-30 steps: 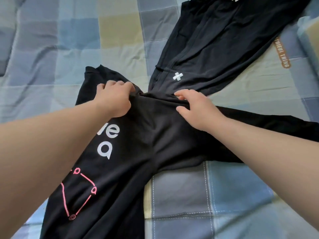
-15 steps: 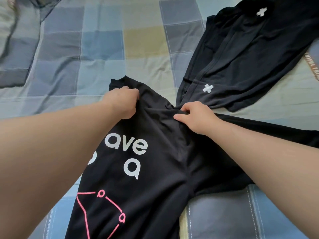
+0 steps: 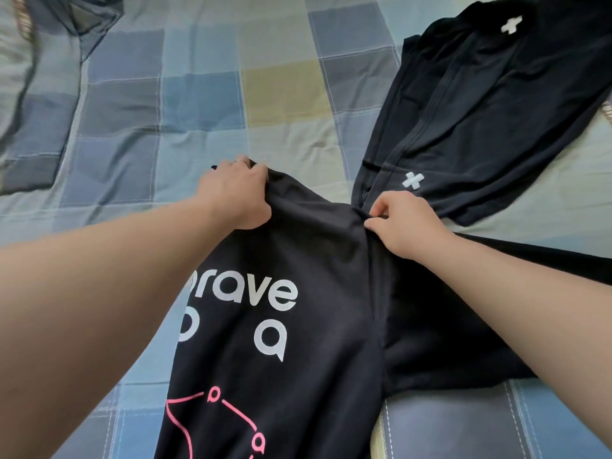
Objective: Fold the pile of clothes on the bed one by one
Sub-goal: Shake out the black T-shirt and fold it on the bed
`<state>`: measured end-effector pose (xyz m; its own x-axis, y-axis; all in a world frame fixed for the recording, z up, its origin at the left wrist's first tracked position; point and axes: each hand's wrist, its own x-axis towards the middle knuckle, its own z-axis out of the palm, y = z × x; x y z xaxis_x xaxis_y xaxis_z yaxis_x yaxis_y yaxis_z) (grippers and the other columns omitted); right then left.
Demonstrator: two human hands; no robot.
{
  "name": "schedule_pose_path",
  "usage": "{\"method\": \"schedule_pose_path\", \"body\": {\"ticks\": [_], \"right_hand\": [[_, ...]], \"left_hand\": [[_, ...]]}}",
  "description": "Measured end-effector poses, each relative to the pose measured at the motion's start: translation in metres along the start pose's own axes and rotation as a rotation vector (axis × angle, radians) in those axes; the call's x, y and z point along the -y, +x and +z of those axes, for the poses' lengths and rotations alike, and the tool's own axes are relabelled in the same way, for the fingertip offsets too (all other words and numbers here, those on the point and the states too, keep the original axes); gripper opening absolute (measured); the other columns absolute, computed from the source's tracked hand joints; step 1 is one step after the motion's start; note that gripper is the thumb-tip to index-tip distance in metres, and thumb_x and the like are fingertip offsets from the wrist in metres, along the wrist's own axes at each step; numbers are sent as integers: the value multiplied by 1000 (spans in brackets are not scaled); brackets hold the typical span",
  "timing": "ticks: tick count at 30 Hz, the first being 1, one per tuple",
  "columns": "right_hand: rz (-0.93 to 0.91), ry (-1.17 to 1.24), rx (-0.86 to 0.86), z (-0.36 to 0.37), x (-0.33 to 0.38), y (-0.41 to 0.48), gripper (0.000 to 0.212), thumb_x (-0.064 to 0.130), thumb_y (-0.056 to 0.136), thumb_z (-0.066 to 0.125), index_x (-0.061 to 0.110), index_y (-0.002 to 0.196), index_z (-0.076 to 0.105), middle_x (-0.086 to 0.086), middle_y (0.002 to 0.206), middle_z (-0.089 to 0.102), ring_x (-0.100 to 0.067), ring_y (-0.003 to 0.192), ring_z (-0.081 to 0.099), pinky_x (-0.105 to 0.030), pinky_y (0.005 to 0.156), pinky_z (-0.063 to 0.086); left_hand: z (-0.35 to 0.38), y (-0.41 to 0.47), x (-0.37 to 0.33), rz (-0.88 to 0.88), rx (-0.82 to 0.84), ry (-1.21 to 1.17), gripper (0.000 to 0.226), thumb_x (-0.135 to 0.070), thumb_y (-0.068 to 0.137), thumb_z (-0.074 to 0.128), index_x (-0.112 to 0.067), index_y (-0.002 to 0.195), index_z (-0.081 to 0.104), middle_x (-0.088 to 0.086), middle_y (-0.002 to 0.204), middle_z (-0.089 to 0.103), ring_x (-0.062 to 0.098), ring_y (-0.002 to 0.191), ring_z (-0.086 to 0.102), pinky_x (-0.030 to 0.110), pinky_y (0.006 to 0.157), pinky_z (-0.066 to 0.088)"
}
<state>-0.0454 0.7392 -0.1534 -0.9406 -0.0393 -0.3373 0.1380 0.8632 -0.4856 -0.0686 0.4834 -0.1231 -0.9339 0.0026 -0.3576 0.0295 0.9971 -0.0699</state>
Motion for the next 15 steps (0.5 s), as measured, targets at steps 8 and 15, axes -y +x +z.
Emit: {"method": "schedule_pose_path", "body": {"ticks": [8, 15], "right_hand": [[-116, -155, -315, 7, 5, -17, 17, 17, 88, 63, 16, 105, 59, -10, 121, 56, -36, 114, 50, -45, 92, 38], [-496, -372, -107, 73, 7, -28, 60, 44, 98, 34, 20, 152, 41, -5, 161, 33, -32, 150, 26, -57, 119, 23]], "left_hand": [[-8, 11, 10, -116, 101, -37, 34, -28, 79, 58, -21, 112, 59, 4, 104, 63, 31, 98, 59, 34, 75, 45], [-25, 33, 11, -162, 248, -396, 53, -69, 80, 65, -17, 90, 68, 5, 92, 64, 30, 90, 61, 35, 80, 48]]}}
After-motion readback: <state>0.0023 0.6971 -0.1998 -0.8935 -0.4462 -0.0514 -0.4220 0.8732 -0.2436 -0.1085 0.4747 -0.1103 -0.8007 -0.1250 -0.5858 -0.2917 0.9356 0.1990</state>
